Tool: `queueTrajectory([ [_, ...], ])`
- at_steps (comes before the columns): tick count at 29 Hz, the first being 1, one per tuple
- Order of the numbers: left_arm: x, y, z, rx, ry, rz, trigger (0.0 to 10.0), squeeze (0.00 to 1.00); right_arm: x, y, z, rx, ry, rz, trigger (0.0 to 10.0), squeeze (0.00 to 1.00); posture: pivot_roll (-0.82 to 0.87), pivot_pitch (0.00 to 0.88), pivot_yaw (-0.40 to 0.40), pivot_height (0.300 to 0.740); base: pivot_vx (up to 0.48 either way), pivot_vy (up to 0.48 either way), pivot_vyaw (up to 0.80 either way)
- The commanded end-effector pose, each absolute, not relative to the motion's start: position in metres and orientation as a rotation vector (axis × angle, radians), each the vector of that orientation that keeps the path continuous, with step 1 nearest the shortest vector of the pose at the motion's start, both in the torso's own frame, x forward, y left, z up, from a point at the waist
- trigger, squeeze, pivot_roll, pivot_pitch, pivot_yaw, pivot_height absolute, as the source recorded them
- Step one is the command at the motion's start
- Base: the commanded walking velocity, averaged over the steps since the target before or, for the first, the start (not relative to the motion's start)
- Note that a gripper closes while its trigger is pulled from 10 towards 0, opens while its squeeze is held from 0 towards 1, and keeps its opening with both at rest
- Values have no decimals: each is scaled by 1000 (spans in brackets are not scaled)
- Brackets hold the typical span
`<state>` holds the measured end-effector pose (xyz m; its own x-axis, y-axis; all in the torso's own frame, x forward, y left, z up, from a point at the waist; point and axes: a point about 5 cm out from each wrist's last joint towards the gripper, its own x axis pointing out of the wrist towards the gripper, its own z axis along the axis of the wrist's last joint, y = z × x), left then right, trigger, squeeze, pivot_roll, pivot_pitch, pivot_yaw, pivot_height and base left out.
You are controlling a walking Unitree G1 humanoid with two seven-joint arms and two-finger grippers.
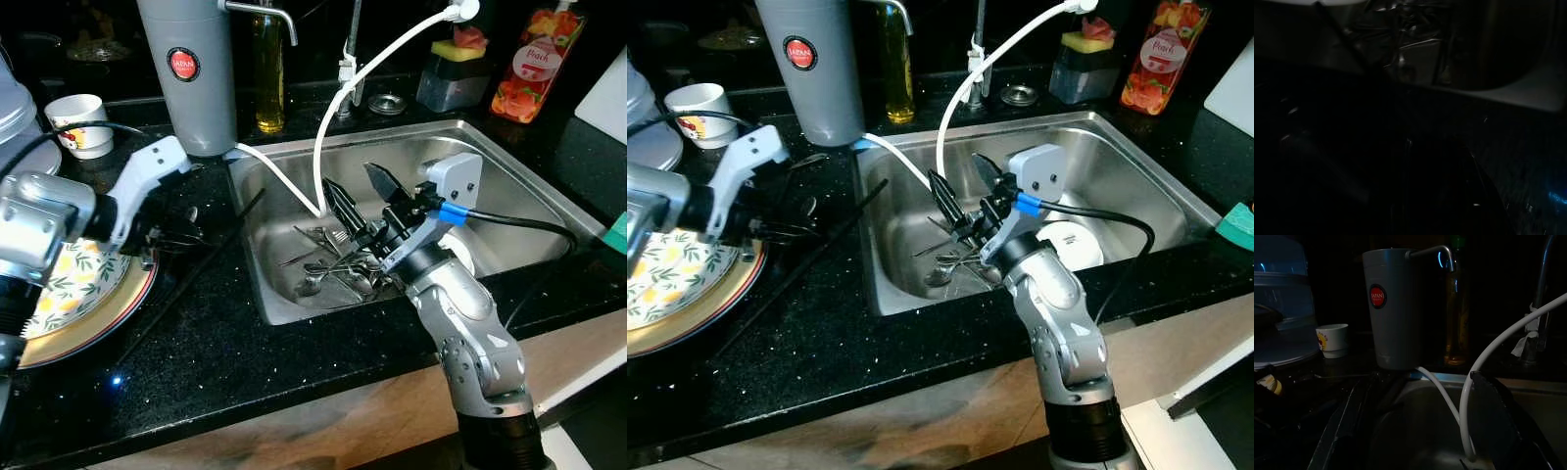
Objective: Kitchen organization
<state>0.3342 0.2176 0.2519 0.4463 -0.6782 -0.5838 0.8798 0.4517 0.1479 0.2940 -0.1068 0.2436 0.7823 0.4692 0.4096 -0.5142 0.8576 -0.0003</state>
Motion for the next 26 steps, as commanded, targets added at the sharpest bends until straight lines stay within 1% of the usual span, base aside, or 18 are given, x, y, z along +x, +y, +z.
queueTrajectory([
  [1,336,212,246,461,494,-1018,10000,0,294,-107,241,118,-394,534,10000,0,120,53,29,740,0,0,0],
  [3,338,206,246,456,487,-1036,10000,0,293,-107,240,118,-391,531,10000,0,115,56,33,740,0,0,0],
  [11,337,203,231,495,537,-1036,10000,0,292,-107,239,119,-389,523,10000,0,109,60,43,740,0,0,0],
  [15,340,209,228,513,550,-971,10000,0,291,-109,238,119,-387,516,10000,0,107,64,47,740,0,0,0],
  [16,344,216,225,520,557,-892,10000,0,291,-109,237,119,-385,515,10000,0,112,66,51,740,0,0,0],
  [19,344,220,222,513,565,-868,10000,0,291,-108,237,122,-384,515,10000,0,112,66,51,740,0,0,0],
  [26,333,224,212,473,627,-888,10000,0,291,-107,237,124,-383,517,10000,0,121,68,50,740,0,0,0],
])
